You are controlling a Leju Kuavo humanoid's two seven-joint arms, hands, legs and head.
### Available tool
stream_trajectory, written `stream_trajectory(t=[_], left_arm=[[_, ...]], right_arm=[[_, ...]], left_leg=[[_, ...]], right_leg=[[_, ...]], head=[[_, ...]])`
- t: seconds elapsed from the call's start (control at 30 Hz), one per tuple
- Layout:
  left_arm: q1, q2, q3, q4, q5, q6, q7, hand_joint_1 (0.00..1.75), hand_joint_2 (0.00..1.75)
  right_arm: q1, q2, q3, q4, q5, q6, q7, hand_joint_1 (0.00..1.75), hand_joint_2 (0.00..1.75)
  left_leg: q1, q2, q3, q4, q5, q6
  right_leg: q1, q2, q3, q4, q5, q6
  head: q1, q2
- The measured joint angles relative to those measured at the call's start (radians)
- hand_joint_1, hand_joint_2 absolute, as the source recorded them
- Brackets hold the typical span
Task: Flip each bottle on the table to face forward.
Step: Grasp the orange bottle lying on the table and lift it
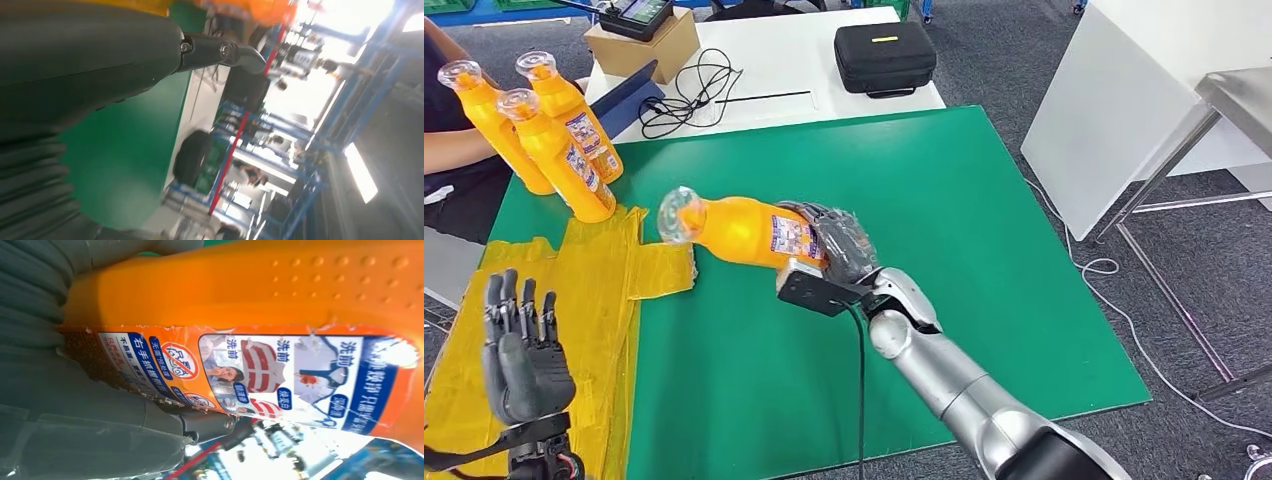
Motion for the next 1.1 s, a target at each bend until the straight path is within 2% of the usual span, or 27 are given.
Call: stream_trajectory(t=[0.07, 0.2, 0.4, 0.63, 1.1], left_arm=[[-0.052, -0.012, -0.035, 0.053, -0.01, -0.001, 0.007, 0.0, 1.75], [-0.116, -0.029, -0.086, 0.125, -0.023, 0.011, 0.0, 0.0, 1.75], [-0.141, -0.034, -0.105, 0.159, -0.025, 0.015, -0.003, 0.0, 1.75], [-0.191, -0.054, -0.127, 0.191, -0.037, 0.021, 0.016, 0.0, 1.75], [-0.252, -0.084, -0.167, 0.232, -0.003, -0.068, 0.069, 0.0, 1.75]], right_arm=[[-0.002, 0.022, 0.0, -0.005, 0.01, -0.006, 0.045, 1.75, 1.75], [-0.004, 0.053, -0.001, -0.005, 0.018, 0.005, 0.064, 1.75, 1.75], [-0.011, 0.071, -0.005, 0.0, 0.027, 0.015, 0.073, 1.75, 1.75], [-0.061, 0.136, -0.005, 0.082, 0.107, 0.056, 0.152, 1.75, 1.75], [-0.112, 0.205, -0.003, 0.205, 0.287, 0.077, 0.235, 1.75, 1.75]], left_leg=[[0.0, -0.005, -0.001, 0.0, 0.002, 0.0], [-0.002, -0.003, -0.002, 0.0, 0.002, 0.0], [-0.002, -0.003, -0.003, 0.0, 0.002, 0.0], [-0.001, -0.002, -0.004, 0.0, 0.003, 0.0], [-0.001, -0.002, -0.005, 0.0, 0.003, 0.0]], right_leg=[[0.0, -0.004, 0.001, 0.0, 0.0, 0.0], [-0.002, -0.003, 0.001, 0.0, 0.002, 0.001], [-0.002, -0.003, -0.001, 0.0, 0.002, 0.001], [-0.001, -0.002, -0.002, 0.0, 0.002, 0.001], [-0.001, -0.002, -0.003, 0.001, 0.002, 0.001]], head=[[0.0, 0.0], [0.0, 0.0], [0.0, 0.0], [0.0, 0.0], [0.0, 0.0]])
